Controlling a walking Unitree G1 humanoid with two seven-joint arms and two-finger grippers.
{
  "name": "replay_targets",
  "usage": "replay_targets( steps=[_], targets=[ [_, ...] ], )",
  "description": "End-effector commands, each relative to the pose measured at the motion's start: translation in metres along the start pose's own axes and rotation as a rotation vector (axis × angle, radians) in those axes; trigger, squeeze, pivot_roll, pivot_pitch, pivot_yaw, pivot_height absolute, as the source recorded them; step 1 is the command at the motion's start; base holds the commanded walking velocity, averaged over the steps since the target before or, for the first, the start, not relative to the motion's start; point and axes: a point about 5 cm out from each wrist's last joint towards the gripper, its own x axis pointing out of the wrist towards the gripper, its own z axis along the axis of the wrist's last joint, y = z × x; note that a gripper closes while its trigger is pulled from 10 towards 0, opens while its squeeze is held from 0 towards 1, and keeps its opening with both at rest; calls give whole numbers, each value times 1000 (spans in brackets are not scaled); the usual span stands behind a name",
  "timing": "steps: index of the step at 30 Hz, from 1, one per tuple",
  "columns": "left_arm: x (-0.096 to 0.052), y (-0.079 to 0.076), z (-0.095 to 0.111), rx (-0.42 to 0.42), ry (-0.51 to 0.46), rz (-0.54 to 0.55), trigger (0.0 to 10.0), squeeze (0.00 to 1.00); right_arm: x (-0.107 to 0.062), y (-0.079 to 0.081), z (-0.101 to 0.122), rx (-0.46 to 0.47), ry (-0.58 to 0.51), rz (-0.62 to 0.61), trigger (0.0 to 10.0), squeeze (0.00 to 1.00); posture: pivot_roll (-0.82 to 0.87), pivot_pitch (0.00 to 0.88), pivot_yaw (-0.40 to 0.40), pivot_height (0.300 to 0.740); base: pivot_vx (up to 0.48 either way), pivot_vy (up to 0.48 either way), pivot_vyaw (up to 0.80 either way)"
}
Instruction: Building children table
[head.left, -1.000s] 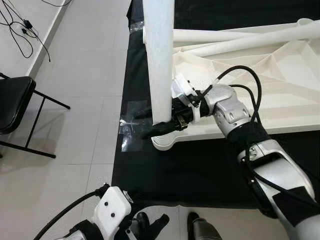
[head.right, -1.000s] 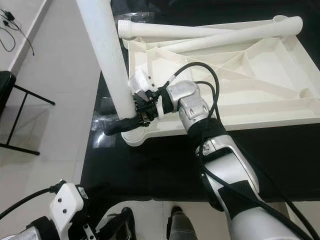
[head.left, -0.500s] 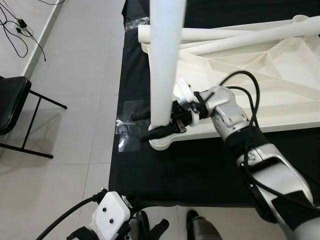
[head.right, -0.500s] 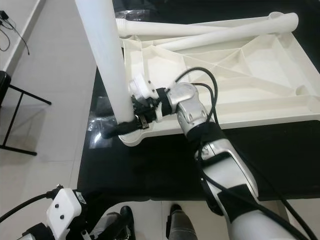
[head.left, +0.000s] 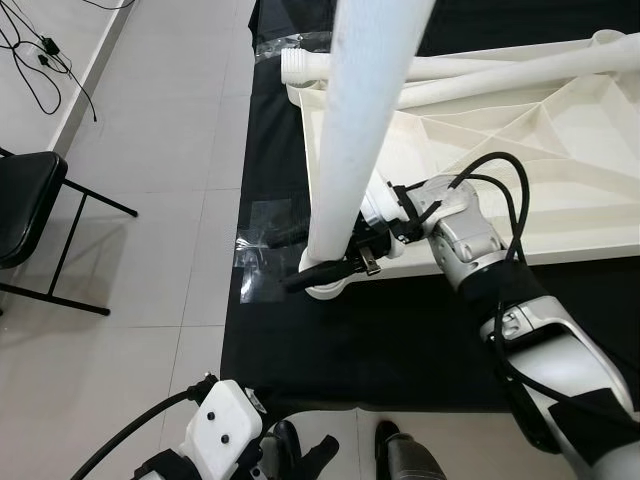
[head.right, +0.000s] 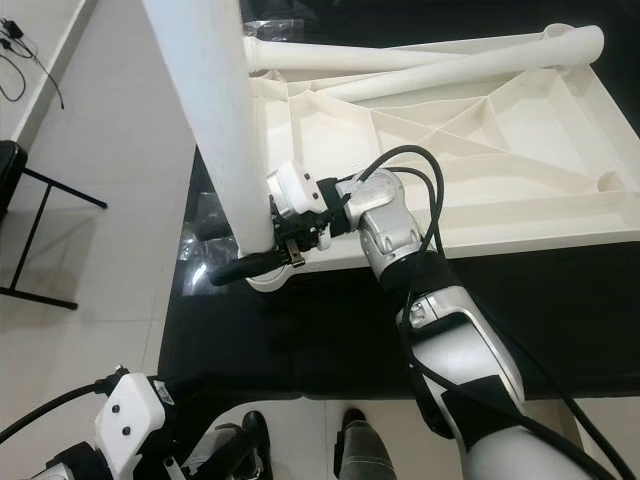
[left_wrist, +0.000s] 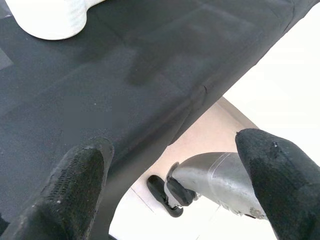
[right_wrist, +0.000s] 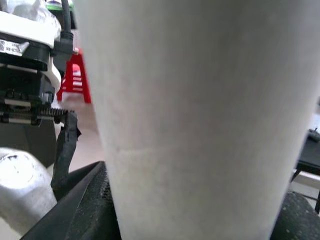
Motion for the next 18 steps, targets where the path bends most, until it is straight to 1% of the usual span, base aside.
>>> replay_targets(
  steps=[1, 4, 7, 8, 17, 18],
  targets=[
    [-1, -3, -4, -18, 28, -10, 10000, 0, 3, 23, -45, 224, 144, 56, 10000, 0, 124, 381, 45, 740, 0, 0, 0],
    [-1, -4, -3, -20, 25, -10, 10000, 0, 6, 21, -46, 252, 178, 46, 10000, 0, 122, 388, 41, 740, 0, 0, 0],
    [-1, -4, -3, -21, 24, -9, 10000, 0, 7, 21, -46, 255, 192, 39, 10000, 0, 122, 388, 41, 740, 0, 0, 0],
    [-1, -4, -3, -22, 23, -9, 10000, 0, 7, 21, -47, 278, 194, 28, 10000, 0, 119, 392, 41, 740, 0, 0, 0],
    [0, -4, -3, -30, 20, -12, 10000, 0, 7, 20, -51, 352, 155, -27, 10000, 0, 116, 397, 41, 740, 0, 0, 0],
    [0, -5, -3, -33, 20, -13, 10000, 0, 8, 21, -56, 382, 153, -77, 10000, 0, 116, 399, 40, 740, 0, 0, 0]
  ],
)
